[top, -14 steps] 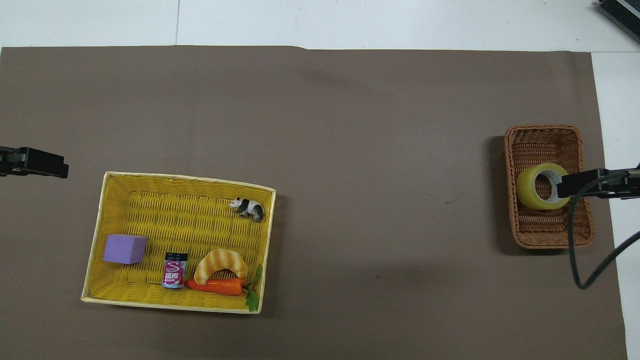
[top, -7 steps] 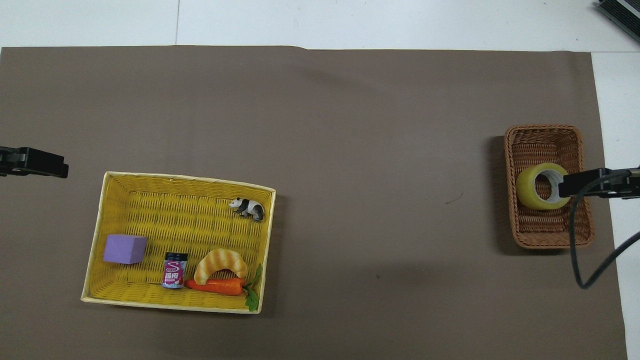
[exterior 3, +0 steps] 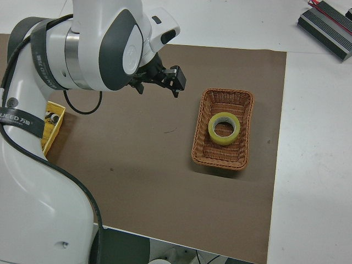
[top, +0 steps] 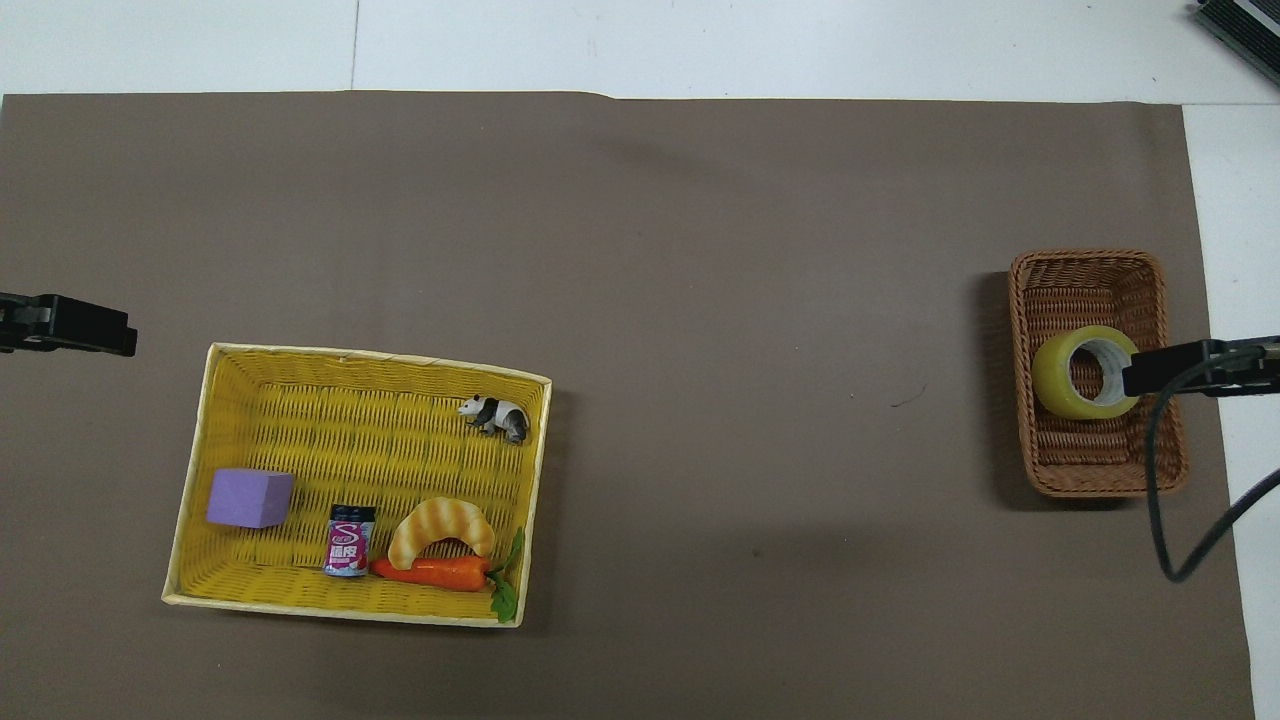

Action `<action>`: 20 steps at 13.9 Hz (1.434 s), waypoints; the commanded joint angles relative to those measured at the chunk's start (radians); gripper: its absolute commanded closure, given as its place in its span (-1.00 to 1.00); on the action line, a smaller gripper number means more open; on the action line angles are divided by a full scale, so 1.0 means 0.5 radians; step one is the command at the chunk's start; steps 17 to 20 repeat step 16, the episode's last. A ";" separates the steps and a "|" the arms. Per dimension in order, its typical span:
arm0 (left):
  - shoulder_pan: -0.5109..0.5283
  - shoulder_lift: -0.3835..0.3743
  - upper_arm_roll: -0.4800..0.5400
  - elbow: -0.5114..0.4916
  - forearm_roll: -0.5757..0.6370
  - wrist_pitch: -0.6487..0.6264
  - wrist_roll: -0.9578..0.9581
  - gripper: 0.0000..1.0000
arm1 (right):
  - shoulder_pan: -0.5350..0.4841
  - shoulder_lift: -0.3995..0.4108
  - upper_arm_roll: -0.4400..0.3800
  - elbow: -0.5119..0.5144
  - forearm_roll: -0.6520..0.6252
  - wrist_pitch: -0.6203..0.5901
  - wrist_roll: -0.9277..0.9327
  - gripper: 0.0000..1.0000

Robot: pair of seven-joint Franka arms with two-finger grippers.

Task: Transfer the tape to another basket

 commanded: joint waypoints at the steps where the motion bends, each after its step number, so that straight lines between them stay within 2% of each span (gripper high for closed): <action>1: 0.033 0.007 -0.023 0.024 0.025 -0.035 0.030 -1.00 | -0.030 -0.038 0.017 -0.049 -0.006 0.018 -0.006 -1.00; 9: 0.030 0.007 -0.023 0.024 0.025 -0.035 0.030 -1.00 | -0.027 -0.023 0.014 -0.037 -0.002 0.036 -0.006 -1.00; 12: 0.033 0.007 -0.023 0.024 0.025 -0.035 0.030 -1.00 | -0.043 0.115 0.011 0.186 -0.012 -0.104 -0.021 -1.00; 20: 0.033 0.007 -0.023 0.024 0.025 -0.036 0.030 -1.00 | -0.030 0.091 0.011 0.141 -0.006 -0.095 -0.015 -1.00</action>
